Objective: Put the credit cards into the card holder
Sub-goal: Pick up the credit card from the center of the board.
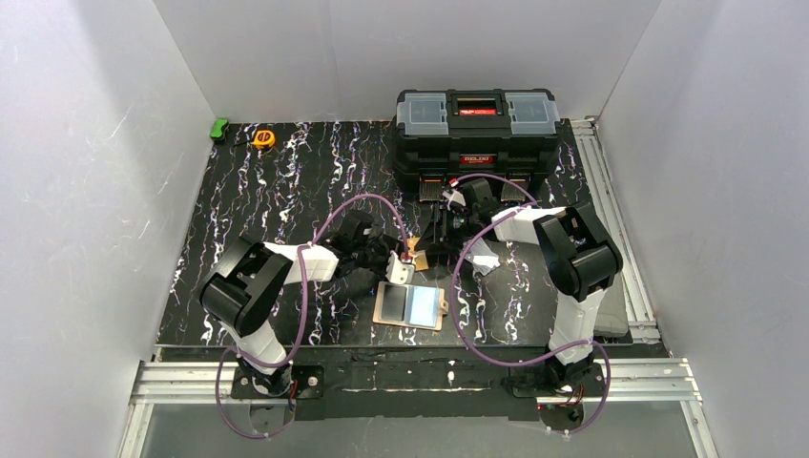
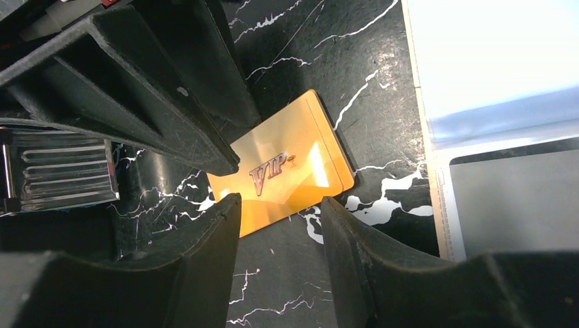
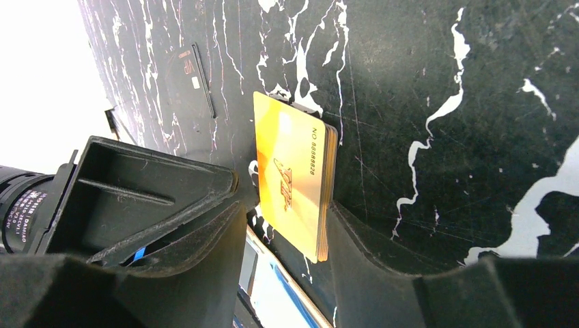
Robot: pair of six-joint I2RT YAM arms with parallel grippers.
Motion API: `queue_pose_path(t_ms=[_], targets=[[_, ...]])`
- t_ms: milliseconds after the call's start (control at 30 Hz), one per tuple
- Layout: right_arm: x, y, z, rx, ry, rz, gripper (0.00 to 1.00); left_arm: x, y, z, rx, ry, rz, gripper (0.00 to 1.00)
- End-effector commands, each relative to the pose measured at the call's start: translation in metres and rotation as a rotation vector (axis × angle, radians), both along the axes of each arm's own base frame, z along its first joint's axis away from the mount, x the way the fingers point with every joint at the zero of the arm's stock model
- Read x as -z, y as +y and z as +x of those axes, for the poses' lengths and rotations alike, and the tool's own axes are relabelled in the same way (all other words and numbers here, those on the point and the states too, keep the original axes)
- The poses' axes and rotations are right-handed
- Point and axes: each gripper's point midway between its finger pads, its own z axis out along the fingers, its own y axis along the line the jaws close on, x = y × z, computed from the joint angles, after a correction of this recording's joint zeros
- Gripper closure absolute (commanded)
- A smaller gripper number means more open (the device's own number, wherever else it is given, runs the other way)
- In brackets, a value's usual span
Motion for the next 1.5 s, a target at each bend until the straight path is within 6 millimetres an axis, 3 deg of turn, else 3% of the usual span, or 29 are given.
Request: queue_pose_path(t_ms=[0,733,1133,1333,1467], targets=[[0.037,-0.015,-0.007,0.021,0.045,-0.120,0.45,-0.012,-0.011,0.007,0.014,-0.015,-0.039,0.55],[0.042,-0.022,-0.018,0.021,0.058,-0.128,0.45,-0.005,-0.005,0.010,-0.009,0.022,0.005,0.55],[0.040,-0.022,-0.025,0.018,0.058,-0.097,0.45,0.006,-0.019,0.000,0.035,0.081,-0.006,0.55],[0.043,-0.025,-0.024,0.030,0.059,-0.112,0.45,-0.016,-0.029,0.020,-0.036,0.031,-0.044,0.56],[0.043,-0.026,-0.022,0.033,0.058,-0.111,0.45,-0.037,-0.014,0.041,-0.102,0.022,-0.039,0.57]])
